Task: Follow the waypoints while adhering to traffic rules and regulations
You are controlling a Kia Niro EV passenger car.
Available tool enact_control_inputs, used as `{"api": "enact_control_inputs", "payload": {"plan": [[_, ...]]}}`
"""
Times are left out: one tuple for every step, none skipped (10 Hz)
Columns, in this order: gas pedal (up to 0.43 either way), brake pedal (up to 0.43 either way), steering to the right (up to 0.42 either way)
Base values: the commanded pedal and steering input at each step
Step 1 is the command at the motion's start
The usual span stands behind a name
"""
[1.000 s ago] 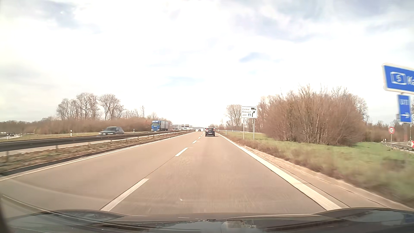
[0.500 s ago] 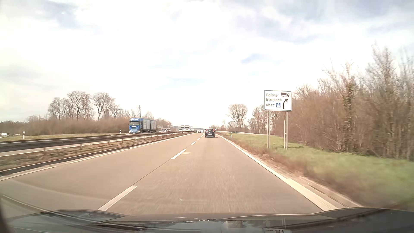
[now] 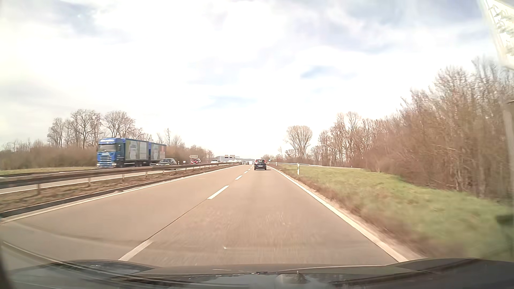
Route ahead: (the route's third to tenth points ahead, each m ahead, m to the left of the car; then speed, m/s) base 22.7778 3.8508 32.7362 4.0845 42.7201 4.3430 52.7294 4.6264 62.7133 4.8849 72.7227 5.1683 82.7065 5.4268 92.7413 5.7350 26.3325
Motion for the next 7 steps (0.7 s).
{"api": "enact_control_inputs", "payload": {"plan": [[0.260, 0.000, 0.000], [0.260, 0.000, -0.001], [0.260, 0.000, -0.001], [0.260, 0.000, -0.001], [0.260, 0.000, -0.001], [0.260, 0.000, -0.001], [0.260, 0.000, -0.001]]}}
